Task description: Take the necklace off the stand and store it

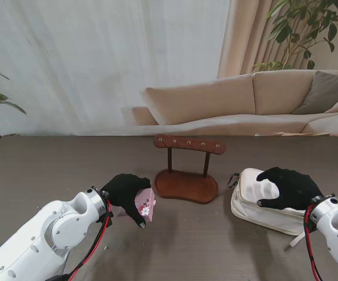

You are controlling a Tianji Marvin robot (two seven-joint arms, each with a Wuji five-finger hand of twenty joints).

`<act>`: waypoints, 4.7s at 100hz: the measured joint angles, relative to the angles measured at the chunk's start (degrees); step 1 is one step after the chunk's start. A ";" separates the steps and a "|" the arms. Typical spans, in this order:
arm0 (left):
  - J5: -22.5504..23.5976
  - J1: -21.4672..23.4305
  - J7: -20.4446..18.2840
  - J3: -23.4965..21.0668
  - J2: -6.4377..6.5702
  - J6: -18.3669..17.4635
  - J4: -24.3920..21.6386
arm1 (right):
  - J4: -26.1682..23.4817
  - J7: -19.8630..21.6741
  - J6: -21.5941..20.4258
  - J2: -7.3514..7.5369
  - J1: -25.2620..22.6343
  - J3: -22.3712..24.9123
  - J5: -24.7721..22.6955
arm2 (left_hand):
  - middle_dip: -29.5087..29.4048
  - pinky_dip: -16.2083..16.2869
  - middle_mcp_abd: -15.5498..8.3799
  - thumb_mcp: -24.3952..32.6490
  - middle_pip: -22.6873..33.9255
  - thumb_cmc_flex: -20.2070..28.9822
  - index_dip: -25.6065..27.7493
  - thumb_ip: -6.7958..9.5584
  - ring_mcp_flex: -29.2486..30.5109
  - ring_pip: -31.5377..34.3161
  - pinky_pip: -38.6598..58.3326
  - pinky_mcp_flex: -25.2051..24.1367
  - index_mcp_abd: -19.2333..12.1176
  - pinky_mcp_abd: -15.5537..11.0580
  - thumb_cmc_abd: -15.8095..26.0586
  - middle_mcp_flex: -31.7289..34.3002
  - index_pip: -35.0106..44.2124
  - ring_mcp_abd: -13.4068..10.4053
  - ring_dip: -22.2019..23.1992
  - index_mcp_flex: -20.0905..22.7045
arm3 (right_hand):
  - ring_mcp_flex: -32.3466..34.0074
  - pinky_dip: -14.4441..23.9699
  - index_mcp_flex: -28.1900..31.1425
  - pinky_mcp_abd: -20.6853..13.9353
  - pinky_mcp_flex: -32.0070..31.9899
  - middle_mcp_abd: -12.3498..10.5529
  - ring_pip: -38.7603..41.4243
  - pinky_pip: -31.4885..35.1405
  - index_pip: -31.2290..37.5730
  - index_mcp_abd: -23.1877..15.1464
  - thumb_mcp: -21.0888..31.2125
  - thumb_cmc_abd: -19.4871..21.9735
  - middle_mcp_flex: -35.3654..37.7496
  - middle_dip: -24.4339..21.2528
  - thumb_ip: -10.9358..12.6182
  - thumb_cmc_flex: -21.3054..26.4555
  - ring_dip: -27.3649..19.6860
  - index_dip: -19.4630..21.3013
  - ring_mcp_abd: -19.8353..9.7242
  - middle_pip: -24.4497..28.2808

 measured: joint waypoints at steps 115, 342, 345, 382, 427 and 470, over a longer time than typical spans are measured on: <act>-0.48 0.12 -1.98 0.26 0.23 0.62 -0.47 | 7.40 -1.35 -3.45 2.86 2.10 -0.47 -18.44 | 0.00 0.00 0.00 0.00 0.03 0.00 0.00 0.01 0.02 0.00 0.18 0.00 0.00 0.01 0.01 0.00 0.02 0.01 0.00 0.00 | -13.19 -1.41 -15.59 -1.69 -6.17 2.35 -8.50 -18.63 -7.39 16.28 0.42 0.00 -16.09 -6.00 0.63 -11.85 -8.10 -15.99 1.08 -2.03; 1.91 4.71 -1.56 -5.34 0.29 1.04 -3.67 | 22.50 -28.47 -15.66 2.02 10.88 -16.77 -8.16 | 0.00 0.07 0.00 0.00 0.19 0.05 0.03 0.01 0.11 0.34 0.41 0.04 0.00 0.01 0.03 0.04 0.59 0.01 0.00 0.00 | 42.41 5.76 30.70 -5.25 -4.89 -2.12 62.55 39.51 28.40 9.83 32.58 -19.95 47.20 28.59 -20.26 22.70 26.24 -0.95 -6.47 21.77; 1.97 4.83 -1.58 -5.48 0.30 1.02 -3.76 | 22.27 -28.22 -15.92 1.95 10.68 -16.75 -7.77 | 0.00 0.07 0.00 0.00 0.19 0.05 0.03 0.01 0.11 0.34 0.41 0.04 0.00 0.01 0.03 0.04 0.59 0.01 0.00 0.00 | 42.42 5.77 30.71 -5.25 -4.89 -2.09 62.55 39.51 28.41 9.83 32.58 -19.95 47.20 28.60 -20.24 22.72 26.24 -0.95 -6.42 21.77; 2.36 5.51 -1.59 -6.35 0.34 0.86 -4.37 | 18.78 -25.50 -17.69 0.74 7.99 -15.23 -5.22 | 0.00 0.08 0.00 0.00 0.21 0.05 0.08 0.01 0.12 0.36 0.42 0.05 0.00 0.01 0.03 0.05 0.60 0.01 0.00 0.00 | 42.42 5.80 30.73 -5.25 -4.89 -1.59 62.28 39.51 28.81 9.83 32.58 -19.95 47.20 28.63 -20.23 23.17 26.24 -0.95 -5.89 21.67; 2.48 4.94 -2.07 -6.09 0.51 0.76 -4.49 | 17.89 -19.58 -25.11 -0.22 5.40 -9.50 0.53 | 0.00 0.08 0.00 0.00 0.21 0.06 0.20 0.01 0.12 0.45 0.45 0.06 0.00 0.01 0.04 0.07 0.62 0.01 0.00 0.00 | 42.37 5.82 30.73 -5.25 -4.89 -2.87 60.40 39.50 29.75 4.13 32.58 -19.95 47.19 28.72 -20.23 22.26 26.24 -0.92 -6.68 20.50; 2.60 4.55 -2.16 -5.96 0.50 0.74 -4.57 | 15.72 -17.15 -27.12 -0.96 2.81 -10.75 7.33 | 0.00 0.09 0.00 0.00 0.21 0.07 0.20 0.00 0.12 0.54 0.46 0.08 0.00 0.01 0.04 0.10 0.65 0.01 0.00 0.00 | 42.36 5.82 31.16 -5.25 -4.89 -2.88 60.29 38.42 29.88 4.06 32.58 -19.95 47.17 29.34 -20.23 22.22 26.24 -0.90 -6.71 20.61</act>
